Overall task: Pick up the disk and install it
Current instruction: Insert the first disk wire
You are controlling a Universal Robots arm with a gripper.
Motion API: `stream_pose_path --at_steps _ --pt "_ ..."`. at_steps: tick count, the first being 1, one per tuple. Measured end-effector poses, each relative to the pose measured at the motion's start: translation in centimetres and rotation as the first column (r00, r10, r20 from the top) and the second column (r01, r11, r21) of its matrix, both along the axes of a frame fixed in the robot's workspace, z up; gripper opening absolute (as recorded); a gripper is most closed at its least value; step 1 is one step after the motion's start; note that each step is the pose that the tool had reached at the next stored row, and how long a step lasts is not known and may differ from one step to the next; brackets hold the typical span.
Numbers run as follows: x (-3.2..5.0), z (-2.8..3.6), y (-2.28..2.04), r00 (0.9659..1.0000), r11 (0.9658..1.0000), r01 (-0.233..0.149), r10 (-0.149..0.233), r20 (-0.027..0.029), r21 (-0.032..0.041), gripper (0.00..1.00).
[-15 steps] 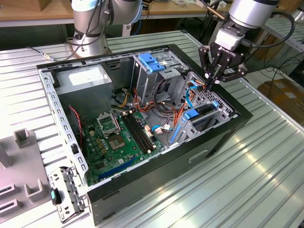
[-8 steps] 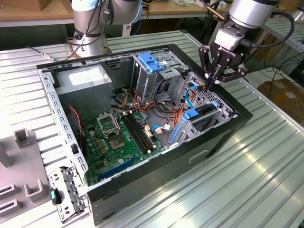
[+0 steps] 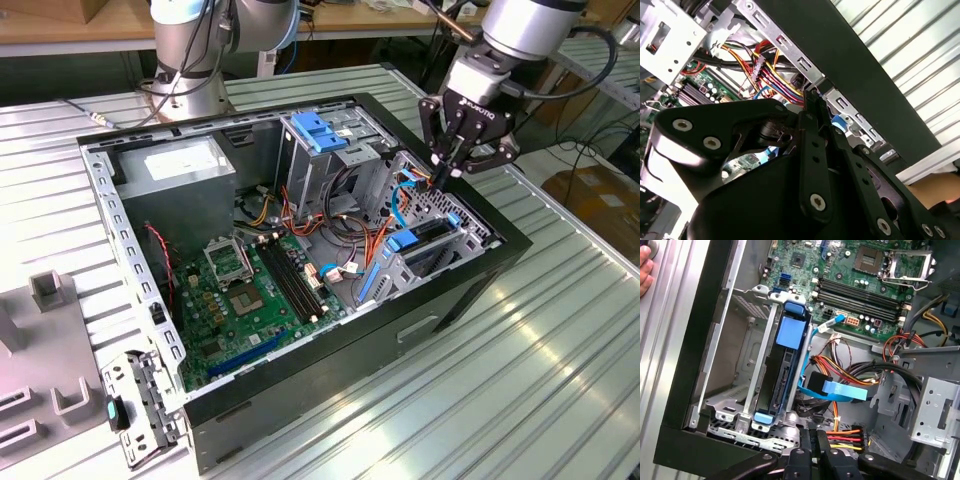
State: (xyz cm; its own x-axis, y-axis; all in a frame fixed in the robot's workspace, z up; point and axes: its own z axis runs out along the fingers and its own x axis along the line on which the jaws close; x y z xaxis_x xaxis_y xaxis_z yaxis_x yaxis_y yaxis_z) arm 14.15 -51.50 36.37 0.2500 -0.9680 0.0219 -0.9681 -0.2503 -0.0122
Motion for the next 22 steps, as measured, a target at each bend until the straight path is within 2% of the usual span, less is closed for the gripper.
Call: stream_pose_path --at_steps 5,8,10,14,15,16,17,20,22 --pt "-0.47 -0.08 -0.05 1.0000 1.0000 0.004 -0.004 -0.0001 0.0002 0.16" --pt "-0.50 -0.11 -0.05 0.9990 0.9990 0.045 -0.045 -0.0001 0.0000 0.16" --pt "-0.51 -0.13 -0.04 0.9970 0.9970 0.077 -0.077 -0.0013 -0.0003 0.16" --pt "-1.02 -0.21 -0.05 0.9965 0.9965 0.084 -0.084 -0.0031 -0.0002 0.16" --pt "-1.13 -0.25 -0.05 0.9957 0.9957 0.092 -0.092 -0.0030 -0.0001 0.16" --pt "-1.13 -0.29 -0.05 0.9922 0.9922 0.125 -0.125 -0.0030 -0.0003 0.16" --pt "-1.13 -0.34 -0.05 0.9903 0.9903 0.139 -0.139 -0.0031 -0.0003 0.16" --pt "-1.14 -0.44 -0.10 0.9885 0.9885 0.151 -0.151 -0.0034 -0.0002 0.16" --pt "-1.15 -0.48 -0.34 0.9884 0.9884 0.152 -0.152 -0.0039 -0.0009 0.16"
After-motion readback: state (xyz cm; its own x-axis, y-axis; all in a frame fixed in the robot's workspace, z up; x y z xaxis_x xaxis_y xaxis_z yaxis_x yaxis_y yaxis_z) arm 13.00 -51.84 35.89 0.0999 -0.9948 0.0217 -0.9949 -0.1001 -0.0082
